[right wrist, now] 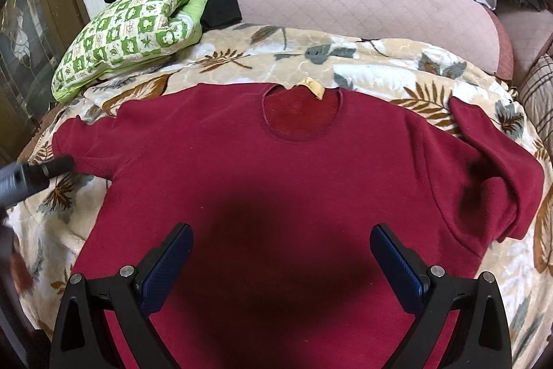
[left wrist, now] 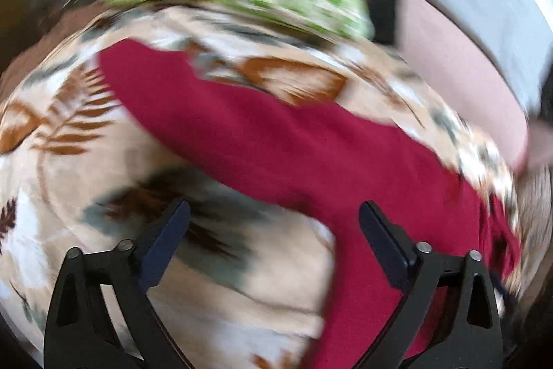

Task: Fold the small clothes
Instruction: 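Grasp the sleeve nearest the left tool and fold it across the body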

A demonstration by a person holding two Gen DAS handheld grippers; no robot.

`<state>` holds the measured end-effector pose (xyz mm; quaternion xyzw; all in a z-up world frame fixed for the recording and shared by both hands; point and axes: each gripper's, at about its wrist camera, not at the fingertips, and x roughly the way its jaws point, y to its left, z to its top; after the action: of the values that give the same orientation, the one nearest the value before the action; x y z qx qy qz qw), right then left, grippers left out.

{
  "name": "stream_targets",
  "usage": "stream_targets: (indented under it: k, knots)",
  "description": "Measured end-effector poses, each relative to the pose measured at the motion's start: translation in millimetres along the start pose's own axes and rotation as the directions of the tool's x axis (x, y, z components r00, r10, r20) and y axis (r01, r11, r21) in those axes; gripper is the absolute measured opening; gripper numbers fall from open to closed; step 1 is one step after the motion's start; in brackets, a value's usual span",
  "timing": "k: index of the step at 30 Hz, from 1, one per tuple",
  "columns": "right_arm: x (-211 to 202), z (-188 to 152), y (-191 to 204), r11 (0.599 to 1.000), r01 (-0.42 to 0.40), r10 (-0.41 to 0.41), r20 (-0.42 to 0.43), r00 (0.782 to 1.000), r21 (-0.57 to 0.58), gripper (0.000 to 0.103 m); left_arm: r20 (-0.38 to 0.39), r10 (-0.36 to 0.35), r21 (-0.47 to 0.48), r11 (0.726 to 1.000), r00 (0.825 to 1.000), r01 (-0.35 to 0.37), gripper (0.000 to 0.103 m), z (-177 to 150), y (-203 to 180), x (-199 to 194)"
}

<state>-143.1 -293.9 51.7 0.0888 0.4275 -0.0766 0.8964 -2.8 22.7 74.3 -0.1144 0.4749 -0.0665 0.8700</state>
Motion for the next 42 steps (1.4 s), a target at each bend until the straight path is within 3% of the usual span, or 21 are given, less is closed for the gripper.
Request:
stream_targets:
  k: [2, 3, 4, 6, 10, 12, 14, 15, 16, 19, 22, 24, 27, 29, 33, 34, 35, 36, 37, 40, 42]
  knots:
    - [1, 1, 3, 1.0, -0.012, 0.012, 0.0, 1.0, -0.003, 0.102, 0.013, 0.021, -0.091, 0.996, 1.0, -0.02, 0.096, 16, 30, 4]
    - [2, 1, 5, 1.0, -0.016, 0.016, -0.001, 1.0, -0.005, 0.102, 0.014, 0.036, -0.156, 0.987, 0.999, -0.033, 0.09, 26, 49, 8]
    - [3, 1, 7, 1.0, -0.019, 0.019, -0.003, 1.0, -0.008, 0.102, 0.009, 0.037, -0.199, 0.979, 0.999, -0.035, 0.083, 33, 62, 13]
    - [6, 2, 9, 1.0, -0.026, 0.026, -0.012, 1.0, -0.012, 0.102, -0.006, 0.018, -0.285, 0.958, 1.0, -0.018, 0.081, 44, 87, 27]
    - [14, 2, 10, 1.0, -0.025, 0.024, -0.027, 0.999, -0.011, 0.102, -0.027, 0.005, -0.389, 0.921, 1.0, -0.015, 0.077, 56, 116, 59]
    - [18, 2, 10, 1.0, -0.024, 0.024, -0.038, 0.999, -0.01, 0.102, 0.024, 0.005, -0.42, 0.908, 1.0, 0.006, 0.076, 63, 122, 66]
    - [20, 2, 8, 1.0, -0.019, 0.018, -0.042, 0.999, -0.011, 0.102, 0.056, -0.012, -0.412, 0.91, 0.998, 0.034, 0.055, 71, 121, 69]
    - [20, 2, 7, 1.0, -0.017, 0.017, -0.043, 0.999, -0.009, 0.102, 0.042, -0.036, -0.405, 0.913, 0.998, 0.05, 0.022, 76, 120, 75]
    - [20, 2, 5, 1.0, -0.015, 0.015, -0.042, 0.999, -0.004, 0.102, 0.015, -0.044, -0.403, 0.914, 0.999, 0.046, 0.012, 80, 119, 81]
    - [17, 5, -4, 0.999, -0.018, 0.019, -0.028, 0.999, 0.03, 0.102, 0.047, -0.071, -0.354, 0.932, 0.996, 0.083, 0.01, 86, 99, 68]
    - [9, 8, -18, 0.998, -0.023, 0.023, -0.003, 1.0, 0.066, 0.102, 0.097, -0.161, -0.195, 0.965, 0.982, 0.177, 0.009, 86, 41, 34]
    - [4, 10, -28, 0.996, -0.013, 0.012, 0.008, 1.0, 0.089, 0.102, 0.101, -0.249, -0.096, 0.961, 0.963, 0.259, 0.007, 79, -9, 13]
    - [-5, 14, -44, 0.992, -0.004, 0.001, 0.026, 1.0, 0.124, 0.102, 0.084, -0.348, 0.08, 0.936, 0.934, 0.342, 0.007, 56, -91, -10]
    - [-13, 15, -59, 0.988, 0.002, -0.009, 0.045, 0.999, 0.154, 0.102, 0.031, -0.407, 0.185, 0.9, 0.913, 0.395, 0.007, 33, -144, -13]
    - [-22, 12, -88, 0.977, 0.051, -0.061, 0.042, 0.997, 0.205, 0.102, -0.134, -0.478, 0.259, 0.829, 0.868, 0.496, 0.007, -24, -223, 21]
    - [-23, 11, -96, 0.974, 0.057, -0.067, 0.039, 0.997, 0.22, 0.102, -0.19, -0.492, 0.252, 0.812, 0.85, 0.526, 0.018, -36, -234, 34]
    - [-25, 8, -105, 0.97, 0.059, -0.07, 0.037, 0.997, 0.235, 0.102, -0.264, -0.51, 0.239, 0.788, 0.819, 0.568, 0.029, -48, -246, 49]
    - [-26, 6, -112, 0.967, 0.061, -0.072, 0.034, 0.997, 0.247, 0.102, -0.302, -0.511, 0.237, 0.778, 0.805, 0.582, 0.061, -54, -251, 57]
    - [-28, 3, -119, 0.964, 0.063, -0.074, 0.032, 0.997, 0.258, 0.102, -0.334, -0.507, 0.238, 0.77, 0.795, 0.591, 0.076, -64, -256, 59]
    - [-36, -1, -136, 0.957, 0.076, -0.09, 0.036, 0.995, 0.279, 0.102, -0.368, -0.53, 0.239, 0.74, 0.764, 0.629, 0.078, -75, -252, 46]
    - [-39, 0, -143, 0.954, 0.077, -0.095, 0.05, 0.994, 0.291, 0.102, -0.364, -0.531, 0.263, 0.729, 0.765, 0.632, 0.078, -67, -242, 27]
